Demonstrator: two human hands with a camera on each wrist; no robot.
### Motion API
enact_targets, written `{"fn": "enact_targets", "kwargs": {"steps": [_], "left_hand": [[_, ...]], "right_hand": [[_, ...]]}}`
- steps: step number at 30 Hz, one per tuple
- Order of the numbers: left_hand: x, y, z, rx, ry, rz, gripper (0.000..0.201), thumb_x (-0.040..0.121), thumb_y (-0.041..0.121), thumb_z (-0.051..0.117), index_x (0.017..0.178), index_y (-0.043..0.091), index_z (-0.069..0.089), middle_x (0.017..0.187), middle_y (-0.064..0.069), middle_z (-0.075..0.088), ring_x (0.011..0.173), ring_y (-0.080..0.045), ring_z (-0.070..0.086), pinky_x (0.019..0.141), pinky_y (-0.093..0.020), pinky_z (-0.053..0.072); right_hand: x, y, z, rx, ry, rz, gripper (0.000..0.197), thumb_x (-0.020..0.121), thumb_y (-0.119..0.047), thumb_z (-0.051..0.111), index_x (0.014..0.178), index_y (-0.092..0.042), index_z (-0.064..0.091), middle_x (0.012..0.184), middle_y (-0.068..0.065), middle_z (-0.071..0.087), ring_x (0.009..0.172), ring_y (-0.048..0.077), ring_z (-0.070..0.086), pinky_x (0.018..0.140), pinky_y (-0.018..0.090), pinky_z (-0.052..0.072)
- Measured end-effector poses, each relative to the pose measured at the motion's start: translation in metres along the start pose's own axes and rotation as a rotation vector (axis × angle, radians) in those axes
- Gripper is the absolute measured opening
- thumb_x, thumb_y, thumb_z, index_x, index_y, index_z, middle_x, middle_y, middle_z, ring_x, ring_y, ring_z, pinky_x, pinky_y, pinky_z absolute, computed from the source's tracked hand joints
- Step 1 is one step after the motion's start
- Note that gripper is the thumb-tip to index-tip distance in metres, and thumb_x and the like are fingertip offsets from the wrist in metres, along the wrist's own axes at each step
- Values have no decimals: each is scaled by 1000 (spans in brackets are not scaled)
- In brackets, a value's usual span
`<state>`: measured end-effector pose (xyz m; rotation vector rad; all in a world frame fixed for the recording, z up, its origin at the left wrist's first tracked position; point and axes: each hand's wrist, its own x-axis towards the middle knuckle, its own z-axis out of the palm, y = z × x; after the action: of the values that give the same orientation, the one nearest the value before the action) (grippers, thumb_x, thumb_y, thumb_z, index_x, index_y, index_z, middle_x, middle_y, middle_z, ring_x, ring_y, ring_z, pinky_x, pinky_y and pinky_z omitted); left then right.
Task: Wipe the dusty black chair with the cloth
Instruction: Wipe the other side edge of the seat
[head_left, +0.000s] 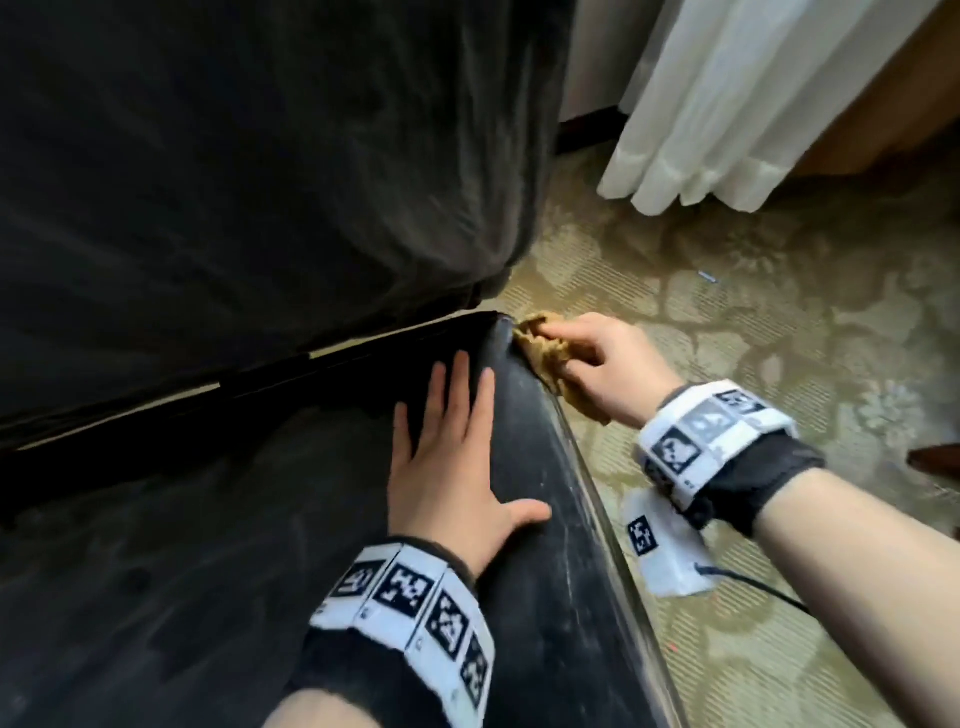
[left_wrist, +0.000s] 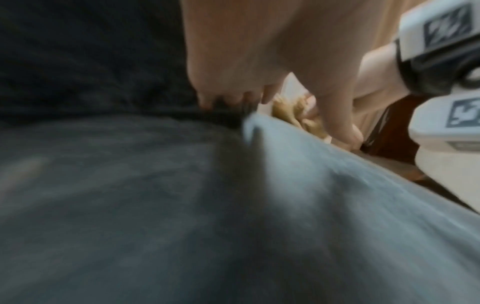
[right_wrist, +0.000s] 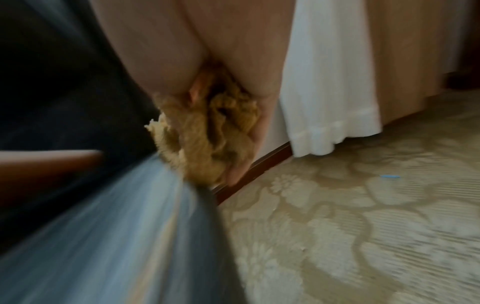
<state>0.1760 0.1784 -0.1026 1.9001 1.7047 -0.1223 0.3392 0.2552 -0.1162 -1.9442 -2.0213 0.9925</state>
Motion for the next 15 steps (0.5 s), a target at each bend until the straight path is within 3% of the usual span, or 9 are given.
{"fn": "enact_targets", "kwargs": {"steps": [4,7,9,12,15], "left_hand": [[6,2,9,51,-48,-85,125,65,66,66,143,28,-25,153,5,-30,141,-13,-26,116,-43,-10],[7,5,7,45,-53,-96,125,65,66,66,143,30,-26,152,7,-32,140,-11,-27,116,-41,-10],[7,7,6,35,-71,-113,125,65,66,66,142,30,-26,149,9,-35,139,-10,-28,116,-41,-11],[7,8,5,45,-85,-122,125,65,67,65,142,31,-26,136,13,-42,137,-8,-30,116,-40,-10],[8,7,5,48,-83,-126,125,64,67,65,143,31,-25,132,13,-43,137,-7,-29,116,-40,-9]], "right_hand": [[-21,5,14,-50,62,-104,37,84,2,53,115,-13,67,116,8,61,107,26,55,92,23,34],[-41,28,4,-140,-176,-37,28,86,-3,54,107,-14,70,108,4,64,102,22,58,95,28,44],[-39,40,-11,-175,-249,64,31,89,-7,54,115,-19,66,111,1,62,101,16,56,95,24,44],[-14,30,-23,-26,-20,71,42,92,-6,49,130,-23,54,119,1,56,105,16,51,96,22,37],[3,-4,-5,-40,6,-149,43,89,-3,51,129,-20,56,124,9,51,108,28,51,95,34,42]]}}
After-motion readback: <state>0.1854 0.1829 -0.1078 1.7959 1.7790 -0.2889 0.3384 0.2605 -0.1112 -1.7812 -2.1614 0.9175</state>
